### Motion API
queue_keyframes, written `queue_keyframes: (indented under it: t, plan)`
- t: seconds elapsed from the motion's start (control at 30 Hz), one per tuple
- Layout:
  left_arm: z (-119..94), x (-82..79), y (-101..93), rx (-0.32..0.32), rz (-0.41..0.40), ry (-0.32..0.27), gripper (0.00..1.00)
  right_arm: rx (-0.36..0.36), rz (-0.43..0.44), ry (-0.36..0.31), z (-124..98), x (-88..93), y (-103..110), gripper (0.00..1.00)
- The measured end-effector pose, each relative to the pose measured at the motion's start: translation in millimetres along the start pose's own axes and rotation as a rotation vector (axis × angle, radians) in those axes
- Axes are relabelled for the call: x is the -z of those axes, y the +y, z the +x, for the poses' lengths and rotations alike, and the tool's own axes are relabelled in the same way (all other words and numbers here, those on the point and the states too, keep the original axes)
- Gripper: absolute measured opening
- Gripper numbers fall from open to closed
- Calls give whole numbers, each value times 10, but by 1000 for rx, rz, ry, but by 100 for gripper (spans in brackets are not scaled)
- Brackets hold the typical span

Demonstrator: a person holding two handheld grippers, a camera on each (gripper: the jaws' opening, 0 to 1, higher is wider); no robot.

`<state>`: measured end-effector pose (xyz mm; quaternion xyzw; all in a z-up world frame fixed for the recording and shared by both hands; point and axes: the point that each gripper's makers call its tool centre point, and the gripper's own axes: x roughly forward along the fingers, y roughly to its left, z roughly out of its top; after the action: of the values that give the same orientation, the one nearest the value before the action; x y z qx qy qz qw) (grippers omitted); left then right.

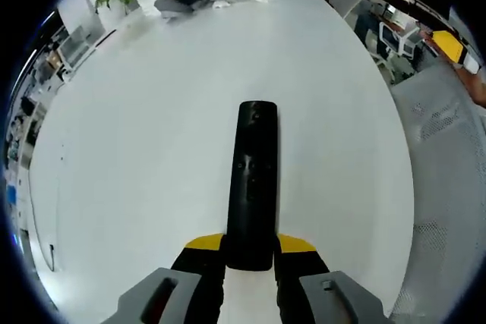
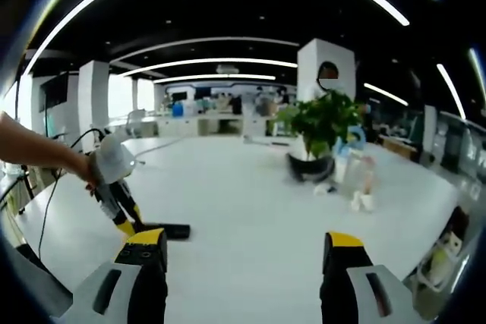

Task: Press the specified remote control buttons in sequence, fully releasing each button before pressing the next.

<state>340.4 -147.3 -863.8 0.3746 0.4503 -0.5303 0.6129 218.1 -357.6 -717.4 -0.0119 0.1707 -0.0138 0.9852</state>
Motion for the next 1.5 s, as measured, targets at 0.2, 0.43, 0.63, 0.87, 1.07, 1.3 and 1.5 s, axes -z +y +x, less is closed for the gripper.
queue_keyframes:
  t: [0.2,0.43,0.63,0.87,1.07,1.3,1.5]
  plan:
    - [5,-14,67,7,10,21,24,7,4,-3,-5,-4,-13,83]
    - [12,-25,191,10,18,42,24,13,1,-2,-1,3,-25,82]
    - [14,-29,291,10,21,55,24,21,5,-2,-5,-1,-40,82]
    - [16,-33,423,16,38,74,24,26,1,3,-4,11,-50,81]
    - [20,-46,571,17,45,96,24,32,-3,10,2,23,-63,81]
    - [22,-50,728,12,30,97,24,34,-5,18,8,39,-67,80]
    - [29,-65,859,12,27,103,24,33,-10,28,13,52,-61,80]
